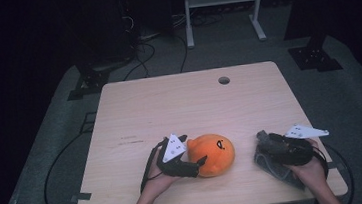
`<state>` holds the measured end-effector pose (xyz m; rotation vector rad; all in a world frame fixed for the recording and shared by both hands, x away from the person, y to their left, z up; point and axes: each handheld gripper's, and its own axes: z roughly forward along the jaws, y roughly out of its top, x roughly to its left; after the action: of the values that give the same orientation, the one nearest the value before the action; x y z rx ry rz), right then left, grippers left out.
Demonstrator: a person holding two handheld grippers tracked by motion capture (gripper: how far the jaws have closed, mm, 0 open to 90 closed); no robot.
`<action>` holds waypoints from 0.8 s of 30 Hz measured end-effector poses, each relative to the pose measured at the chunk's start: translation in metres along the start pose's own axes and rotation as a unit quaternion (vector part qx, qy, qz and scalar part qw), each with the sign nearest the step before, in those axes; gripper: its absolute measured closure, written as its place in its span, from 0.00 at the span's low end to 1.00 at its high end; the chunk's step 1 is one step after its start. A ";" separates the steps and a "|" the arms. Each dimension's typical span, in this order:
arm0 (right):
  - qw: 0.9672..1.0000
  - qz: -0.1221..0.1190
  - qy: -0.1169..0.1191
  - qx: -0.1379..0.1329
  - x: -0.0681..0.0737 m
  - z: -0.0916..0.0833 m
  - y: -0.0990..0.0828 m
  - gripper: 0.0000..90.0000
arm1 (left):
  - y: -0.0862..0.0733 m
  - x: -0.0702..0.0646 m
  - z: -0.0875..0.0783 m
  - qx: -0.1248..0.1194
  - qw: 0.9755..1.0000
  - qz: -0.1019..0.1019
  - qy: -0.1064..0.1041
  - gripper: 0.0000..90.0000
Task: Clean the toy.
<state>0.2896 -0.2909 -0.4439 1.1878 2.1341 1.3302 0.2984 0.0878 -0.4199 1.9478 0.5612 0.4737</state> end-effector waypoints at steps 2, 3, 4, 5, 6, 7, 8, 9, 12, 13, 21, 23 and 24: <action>1.000 0.003 -0.002 0.000 -0.001 -0.001 -0.001 0.35 | 0.000 0.000 -0.001 -0.003 1.000 -0.002 -0.002 0.09; 1.000 0.003 -0.004 0.005 -0.005 -0.001 -0.001 0.37 | -0.001 0.001 0.000 -0.001 1.000 0.003 -0.003 0.09; 1.000 0.003 -0.004 0.005 -0.005 -0.001 -0.001 0.37 | -0.001 0.001 0.000 -0.001 1.000 0.003 -0.003 0.09; 1.000 0.003 -0.007 0.010 -0.008 0.000 -0.002 0.39 | -0.002 0.001 0.001 0.000 1.000 0.006 -0.001 0.09; 1.000 0.004 -0.008 0.014 -0.010 0.000 -0.002 0.41 | -0.002 0.002 0.000 -0.001 1.000 0.004 -0.001 0.09; 1.000 0.005 -0.009 0.016 -0.011 0.000 -0.003 0.42 | -0.002 0.003 0.000 -0.002 1.000 0.002 -0.001 0.09; 1.000 0.005 -0.009 0.016 -0.011 0.000 -0.003 0.42 | -0.002 0.003 0.000 -0.002 1.000 0.002 -0.001 0.09; 1.000 0.010 -0.014 0.024 -0.013 0.002 -0.003 0.45 | -0.002 0.004 -0.001 -0.003 1.000 -0.001 0.001 0.09; 0.999 0.013 -0.021 0.035 -0.015 0.005 -0.004 0.48 | -0.003 0.006 -0.002 -0.002 1.000 -0.001 0.003 0.09; 0.998 0.013 -0.029 0.052 -0.017 0.010 -0.005 0.53 | -0.003 0.006 -0.003 -0.004 1.000 -0.001 0.007 0.09; 0.989 0.001 -0.055 0.137 -0.017 0.032 -0.012 0.58 | -0.006 0.005 0.001 0.011 1.000 0.000 0.006 0.09; 0.989 -0.008 -0.057 0.137 -0.016 0.033 -0.013 0.58 | -0.006 0.006 0.003 0.012 1.000 -0.004 0.001 0.09; 0.989 -0.008 -0.057 0.137 -0.016 0.033 -0.013 0.58 | -0.006 0.006 0.003 0.012 1.000 -0.004 0.001 0.09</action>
<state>0.3149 -0.2883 -0.4729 1.3125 2.2900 0.9589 0.3034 0.0915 -0.4264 1.9670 0.5774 0.4671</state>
